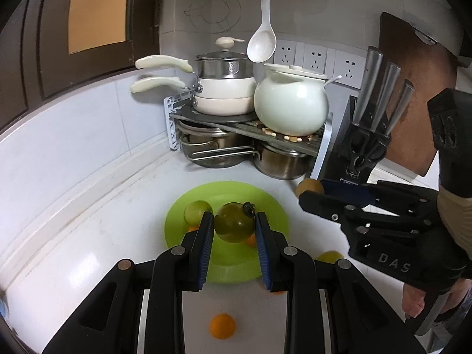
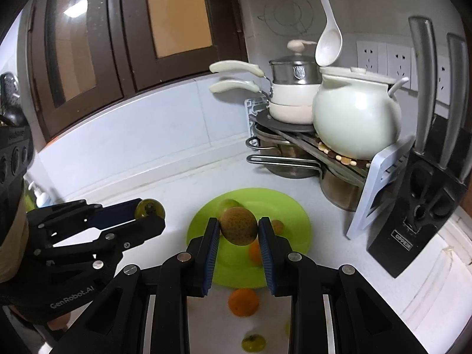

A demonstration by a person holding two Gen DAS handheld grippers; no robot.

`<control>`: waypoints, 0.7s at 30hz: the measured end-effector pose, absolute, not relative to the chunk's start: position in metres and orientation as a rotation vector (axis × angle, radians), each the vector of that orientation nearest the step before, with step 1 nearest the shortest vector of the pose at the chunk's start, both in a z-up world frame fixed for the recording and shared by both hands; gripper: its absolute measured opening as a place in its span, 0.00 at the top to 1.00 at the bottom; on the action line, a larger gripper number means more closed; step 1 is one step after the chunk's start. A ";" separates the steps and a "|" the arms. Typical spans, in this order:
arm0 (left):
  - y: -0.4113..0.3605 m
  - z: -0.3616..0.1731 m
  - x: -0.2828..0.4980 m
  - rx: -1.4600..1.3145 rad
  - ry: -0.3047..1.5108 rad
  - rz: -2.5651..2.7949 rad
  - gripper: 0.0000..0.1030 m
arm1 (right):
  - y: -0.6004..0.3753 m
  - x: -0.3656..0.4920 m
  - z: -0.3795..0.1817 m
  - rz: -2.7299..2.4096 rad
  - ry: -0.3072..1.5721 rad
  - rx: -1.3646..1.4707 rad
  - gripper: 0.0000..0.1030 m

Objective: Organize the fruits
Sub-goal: 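Lift the green fruit and kiwi and carry both over the green plate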

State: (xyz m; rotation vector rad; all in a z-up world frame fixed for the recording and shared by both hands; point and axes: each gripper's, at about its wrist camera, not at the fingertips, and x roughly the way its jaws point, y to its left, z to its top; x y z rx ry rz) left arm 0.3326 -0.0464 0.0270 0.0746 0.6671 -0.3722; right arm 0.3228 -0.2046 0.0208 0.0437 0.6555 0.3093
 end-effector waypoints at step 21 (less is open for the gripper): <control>-0.056 -0.011 0.443 0.099 0.806 -0.416 0.73 | -0.199 0.415 -0.010 0.245 0.794 -0.007 0.72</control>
